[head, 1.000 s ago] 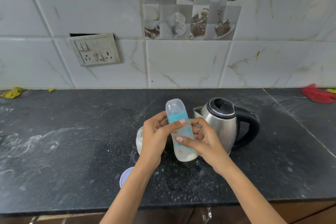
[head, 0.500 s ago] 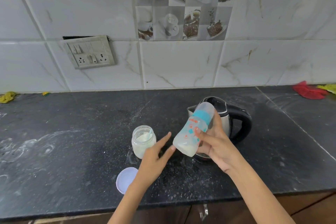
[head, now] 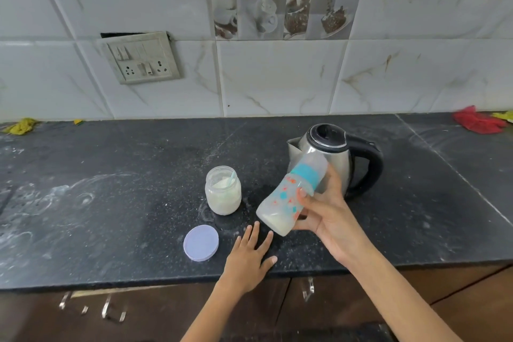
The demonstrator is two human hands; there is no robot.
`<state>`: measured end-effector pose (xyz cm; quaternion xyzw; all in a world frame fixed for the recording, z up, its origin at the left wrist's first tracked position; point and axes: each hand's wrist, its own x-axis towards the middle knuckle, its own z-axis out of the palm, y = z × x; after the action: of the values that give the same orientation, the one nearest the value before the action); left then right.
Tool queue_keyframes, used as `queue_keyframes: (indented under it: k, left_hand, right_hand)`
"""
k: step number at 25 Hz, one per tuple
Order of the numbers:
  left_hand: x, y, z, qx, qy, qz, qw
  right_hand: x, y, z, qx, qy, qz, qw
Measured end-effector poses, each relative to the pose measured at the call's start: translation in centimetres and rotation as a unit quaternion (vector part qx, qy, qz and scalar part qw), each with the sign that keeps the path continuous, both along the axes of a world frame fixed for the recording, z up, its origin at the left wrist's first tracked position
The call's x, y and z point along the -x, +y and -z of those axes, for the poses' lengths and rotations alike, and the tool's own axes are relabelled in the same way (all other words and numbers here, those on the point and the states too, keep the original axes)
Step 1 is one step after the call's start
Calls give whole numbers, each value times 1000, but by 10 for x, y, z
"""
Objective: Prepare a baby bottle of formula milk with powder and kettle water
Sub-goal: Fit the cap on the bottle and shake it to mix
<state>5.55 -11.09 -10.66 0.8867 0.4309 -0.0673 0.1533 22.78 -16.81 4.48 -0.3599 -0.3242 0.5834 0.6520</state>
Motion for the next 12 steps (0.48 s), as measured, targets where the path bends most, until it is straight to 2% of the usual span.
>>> queue_keyframes:
  k: [3,5,7,10,12]
  left_hand:
    - [2,-5,8,-36,19,2,999]
    - [1,-8,9,-42,11,-4,999]
    - [0,-9,9,-43,2,-7,999]
    - [2,-7,10,-33,-2,-7,999]
    - [1,-8,9,-30,-10,-7,999]
  right_hand:
    - [-12,-5,-3,-21,52,85,995]
    - [-2,-10,4,-8,43,55,998]
    - [11,-17,11,15,-9,0,1000]
    - [2,-16,9,-10,47,91,995]
    - [6,-19,9,-4,49,91,995]
